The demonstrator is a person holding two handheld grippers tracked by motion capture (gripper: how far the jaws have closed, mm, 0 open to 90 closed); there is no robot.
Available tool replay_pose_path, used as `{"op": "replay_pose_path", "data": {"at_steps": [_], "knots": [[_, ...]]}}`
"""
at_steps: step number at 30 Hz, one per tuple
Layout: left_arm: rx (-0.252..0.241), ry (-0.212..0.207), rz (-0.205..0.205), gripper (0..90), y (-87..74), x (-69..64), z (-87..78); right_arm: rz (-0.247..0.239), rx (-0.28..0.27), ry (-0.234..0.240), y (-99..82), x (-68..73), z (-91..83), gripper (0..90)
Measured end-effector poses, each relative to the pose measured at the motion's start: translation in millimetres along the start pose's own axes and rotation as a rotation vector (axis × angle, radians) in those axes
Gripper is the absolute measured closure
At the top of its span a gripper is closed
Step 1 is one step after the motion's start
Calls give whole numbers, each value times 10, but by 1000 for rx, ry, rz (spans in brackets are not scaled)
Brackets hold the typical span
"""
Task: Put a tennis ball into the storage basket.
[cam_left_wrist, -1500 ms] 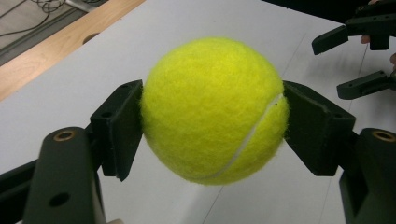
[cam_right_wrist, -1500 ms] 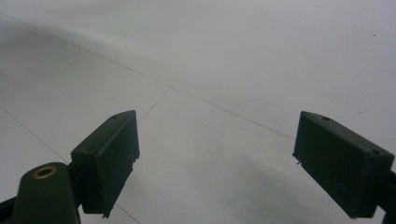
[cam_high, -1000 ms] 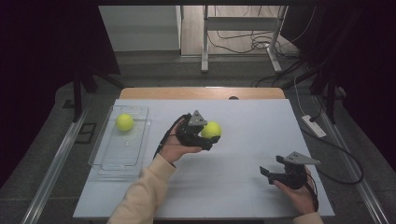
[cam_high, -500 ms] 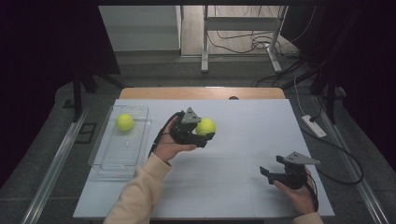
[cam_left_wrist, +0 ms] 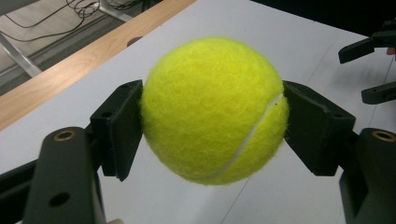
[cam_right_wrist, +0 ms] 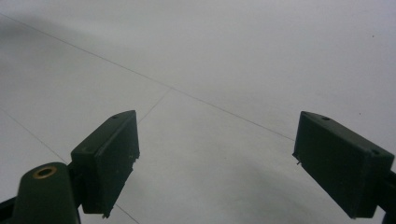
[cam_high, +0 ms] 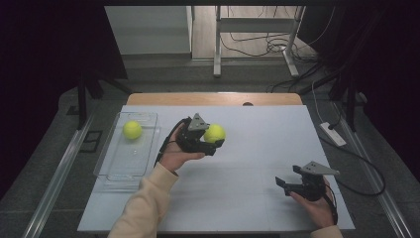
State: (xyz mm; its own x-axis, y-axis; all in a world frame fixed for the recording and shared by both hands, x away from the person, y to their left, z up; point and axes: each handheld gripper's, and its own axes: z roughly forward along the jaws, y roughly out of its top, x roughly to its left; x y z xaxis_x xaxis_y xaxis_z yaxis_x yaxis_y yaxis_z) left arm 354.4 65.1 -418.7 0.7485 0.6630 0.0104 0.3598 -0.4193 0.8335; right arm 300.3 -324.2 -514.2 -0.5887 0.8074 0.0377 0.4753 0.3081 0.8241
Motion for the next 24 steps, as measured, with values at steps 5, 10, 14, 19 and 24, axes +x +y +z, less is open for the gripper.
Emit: {"op": "replay_pose_path", "data": {"at_steps": [5,10,14,19,24], "knots": [[-1,10,-6,271,-18,34,-41,1,0,-1,0,0,-2,143],[-4,24,-15,271,-37,74,-84,-2,4,-1,0,3,0,144],[-5,32,-19,271,-46,93,-106,0,0,0,0,1,0,143],[-8,44,-24,271,-64,127,-144,0,1,1,0,2,-2,143],[-10,57,-35,271,-85,169,-185,0,1,1,0,3,-2,143]]}}
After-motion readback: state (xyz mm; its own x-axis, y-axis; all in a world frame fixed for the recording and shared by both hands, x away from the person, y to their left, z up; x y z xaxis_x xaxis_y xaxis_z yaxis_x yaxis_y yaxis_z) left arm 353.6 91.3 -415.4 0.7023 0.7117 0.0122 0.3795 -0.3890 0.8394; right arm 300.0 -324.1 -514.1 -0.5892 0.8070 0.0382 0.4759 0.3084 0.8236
